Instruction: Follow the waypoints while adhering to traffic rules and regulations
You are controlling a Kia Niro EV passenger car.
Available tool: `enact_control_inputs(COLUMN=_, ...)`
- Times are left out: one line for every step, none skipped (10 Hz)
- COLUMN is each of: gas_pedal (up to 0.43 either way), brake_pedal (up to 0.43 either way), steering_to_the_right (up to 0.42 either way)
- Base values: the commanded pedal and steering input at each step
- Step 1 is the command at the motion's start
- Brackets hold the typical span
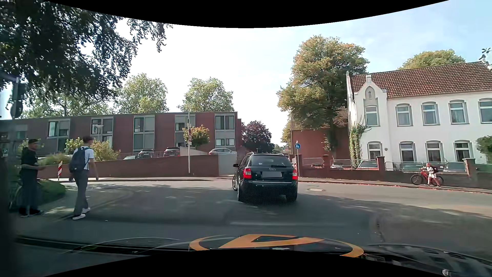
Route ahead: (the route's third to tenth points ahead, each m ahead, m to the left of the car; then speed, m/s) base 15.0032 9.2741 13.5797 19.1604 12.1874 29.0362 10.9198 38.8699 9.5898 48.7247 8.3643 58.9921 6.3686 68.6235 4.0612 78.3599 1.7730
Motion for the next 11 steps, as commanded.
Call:
enact_control_inputs(gas_pedal=0.000, brake_pedal=0.116, steering_to_the_right=0.016)
enact_control_inputs(gas_pedal=0.000, brake_pedal=0.122, steering_to_the_right=0.016)
enact_control_inputs(gas_pedal=0.000, brake_pedal=0.122, steering_to_the_right=0.016)
enact_control_inputs(gas_pedal=0.000, brake_pedal=0.122, steering_to_the_right=0.016)
enact_control_inputs(gas_pedal=0.000, brake_pedal=0.128, steering_to_the_right=0.016)
enact_control_inputs(gas_pedal=0.000, brake_pedal=0.140, steering_to_the_right=0.016)
enact_control_inputs(gas_pedal=0.000, brake_pedal=0.140, steering_to_the_right=0.016)
enact_control_inputs(gas_pedal=0.000, brake_pedal=0.140, steering_to_the_right=0.016)
enact_control_inputs(gas_pedal=0.000, brake_pedal=0.140, steering_to_the_right=0.017)
enact_control_inputs(gas_pedal=0.000, brake_pedal=0.128, steering_to_the_right=0.019)
enact_control_inputs(gas_pedal=0.000, brake_pedal=0.116, steering_to_the_right=0.020)
